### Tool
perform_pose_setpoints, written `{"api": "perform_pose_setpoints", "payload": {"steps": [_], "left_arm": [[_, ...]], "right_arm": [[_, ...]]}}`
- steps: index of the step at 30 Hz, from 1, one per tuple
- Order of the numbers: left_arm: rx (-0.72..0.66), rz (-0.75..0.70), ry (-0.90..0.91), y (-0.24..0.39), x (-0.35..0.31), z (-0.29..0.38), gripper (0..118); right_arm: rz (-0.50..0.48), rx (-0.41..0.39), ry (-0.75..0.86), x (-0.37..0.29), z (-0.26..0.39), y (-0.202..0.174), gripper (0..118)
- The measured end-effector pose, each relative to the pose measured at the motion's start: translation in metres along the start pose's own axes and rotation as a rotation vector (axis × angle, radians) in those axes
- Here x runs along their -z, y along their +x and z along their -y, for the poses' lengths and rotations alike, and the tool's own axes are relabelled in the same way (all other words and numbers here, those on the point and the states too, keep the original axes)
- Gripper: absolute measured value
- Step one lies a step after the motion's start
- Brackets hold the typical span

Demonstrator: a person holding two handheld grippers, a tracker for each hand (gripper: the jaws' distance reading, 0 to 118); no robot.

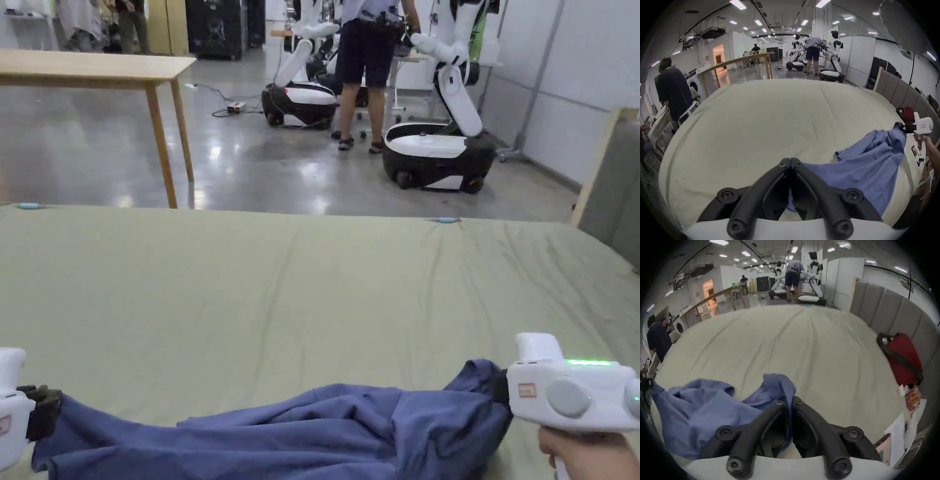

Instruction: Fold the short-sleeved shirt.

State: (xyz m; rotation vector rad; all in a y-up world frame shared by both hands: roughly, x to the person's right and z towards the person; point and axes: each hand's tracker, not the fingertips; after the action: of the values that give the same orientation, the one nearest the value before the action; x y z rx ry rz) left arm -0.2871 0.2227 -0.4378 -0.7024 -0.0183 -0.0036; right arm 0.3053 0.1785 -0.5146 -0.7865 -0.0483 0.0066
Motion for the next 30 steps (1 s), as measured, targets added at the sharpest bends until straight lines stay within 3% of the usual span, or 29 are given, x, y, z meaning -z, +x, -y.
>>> {"api": "perform_pose_setpoints", "payload": {"steps": [7, 12, 18, 24, 30], "left_arm": [[0.025, -0.017, 0.127, -0.007, -0.036, -0.076, 0], [0.038, -0.049, 0.238, -0.012, -0.065, -0.131, 0], [-0.004, -0.1, 0.424, -0.021, -0.097, -0.211, 0], [-0.057, -0.134, 0.601, -0.03, -0.118, -0.293, 0], [-0.011, -0.173, 0.618, -0.033, -0.108, -0.328, 0]], "right_arm": [[-0.032, -0.033, 0.223, -0.099, -0.076, -0.008, 6], [-0.044, 0.008, 0.372, -0.167, -0.137, -0.011, 6], [0.009, 0.036, 0.57, -0.232, -0.214, -0.003, 6], [0.069, 0.057, 0.729, -0.275, -0.28, 0.004, 6], [0.075, 0.079, 0.749, -0.273, -0.302, 0.007, 6]]}}
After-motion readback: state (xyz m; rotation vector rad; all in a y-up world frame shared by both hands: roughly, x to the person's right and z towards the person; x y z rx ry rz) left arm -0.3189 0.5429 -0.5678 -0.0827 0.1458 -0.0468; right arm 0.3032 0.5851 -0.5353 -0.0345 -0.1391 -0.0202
